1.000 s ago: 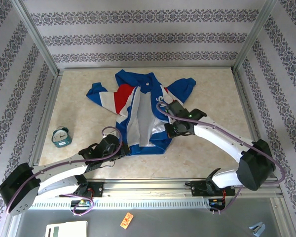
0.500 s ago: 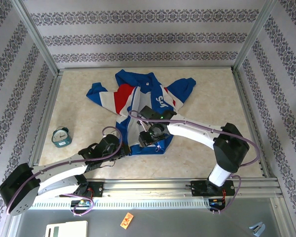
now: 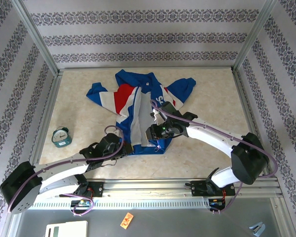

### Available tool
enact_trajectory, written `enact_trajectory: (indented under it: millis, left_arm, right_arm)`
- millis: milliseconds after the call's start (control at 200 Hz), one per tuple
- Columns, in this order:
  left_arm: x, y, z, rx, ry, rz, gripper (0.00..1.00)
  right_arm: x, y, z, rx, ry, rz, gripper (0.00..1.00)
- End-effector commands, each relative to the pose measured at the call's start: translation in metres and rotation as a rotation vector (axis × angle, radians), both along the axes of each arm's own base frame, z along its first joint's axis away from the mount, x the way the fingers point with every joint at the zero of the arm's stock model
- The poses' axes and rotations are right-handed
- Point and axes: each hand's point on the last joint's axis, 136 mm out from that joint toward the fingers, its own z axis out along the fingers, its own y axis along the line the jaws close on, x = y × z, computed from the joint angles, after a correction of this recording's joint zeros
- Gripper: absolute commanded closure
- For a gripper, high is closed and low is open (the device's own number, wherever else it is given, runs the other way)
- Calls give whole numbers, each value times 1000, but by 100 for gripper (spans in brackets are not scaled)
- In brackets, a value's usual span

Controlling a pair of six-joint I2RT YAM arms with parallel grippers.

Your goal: Zip up the jacket

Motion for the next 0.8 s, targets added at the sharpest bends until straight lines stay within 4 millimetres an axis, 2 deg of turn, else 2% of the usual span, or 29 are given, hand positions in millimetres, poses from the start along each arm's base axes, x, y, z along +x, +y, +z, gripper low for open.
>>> enact_trajectory:
  millis: [0,150,305,425,485,540,794]
  left_arm:
    - [17,-21,31,-42,-78,-64,100]
    - [27,-51,30,-36,-41,-141,100]
    - [34,-84,15,-40,1,-212,100]
    - [37,-98,5,-57,34,-230,84]
    - [38,-100,3,-67,38,-227,74]
    - [38,-98,4,-68,34,-219,70]
    - [33,-72,10,-18,6,-158,64]
  right_arm:
    - [0,2,2,48,25,-21,64]
    - [6,-16,-8,44,66,-90,64]
    - [7,-29,-11,49,78,-123,64]
    - [8,-35,-12,59,84,-132,64]
    - [8,-35,-13,65,92,-127,64]
    - [7,-35,-15,65,103,-123,64]
    - [9,-25,-21,93,138,-93,64]
